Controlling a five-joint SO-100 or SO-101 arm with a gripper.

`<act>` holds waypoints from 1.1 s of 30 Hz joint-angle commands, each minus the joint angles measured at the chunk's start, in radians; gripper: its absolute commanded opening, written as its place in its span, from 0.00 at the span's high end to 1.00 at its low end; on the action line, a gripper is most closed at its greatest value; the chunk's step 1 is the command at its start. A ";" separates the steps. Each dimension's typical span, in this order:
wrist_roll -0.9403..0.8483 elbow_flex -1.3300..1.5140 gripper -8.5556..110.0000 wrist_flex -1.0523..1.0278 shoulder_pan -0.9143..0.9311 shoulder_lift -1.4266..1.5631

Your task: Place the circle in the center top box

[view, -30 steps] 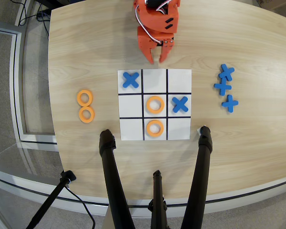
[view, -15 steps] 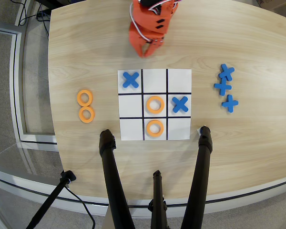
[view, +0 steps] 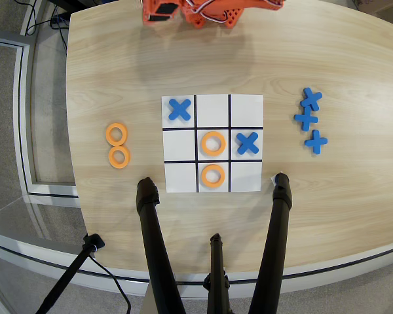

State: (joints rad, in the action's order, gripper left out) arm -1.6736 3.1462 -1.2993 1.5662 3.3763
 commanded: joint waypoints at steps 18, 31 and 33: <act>0.003 0.057 0.93 -0.003 -0.031 0.017; 0.003 0.057 0.93 -0.003 -0.031 0.017; 0.003 0.057 0.93 -0.003 -0.031 0.017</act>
State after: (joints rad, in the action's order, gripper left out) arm -1.6736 3.1462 -1.2993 1.5340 3.3763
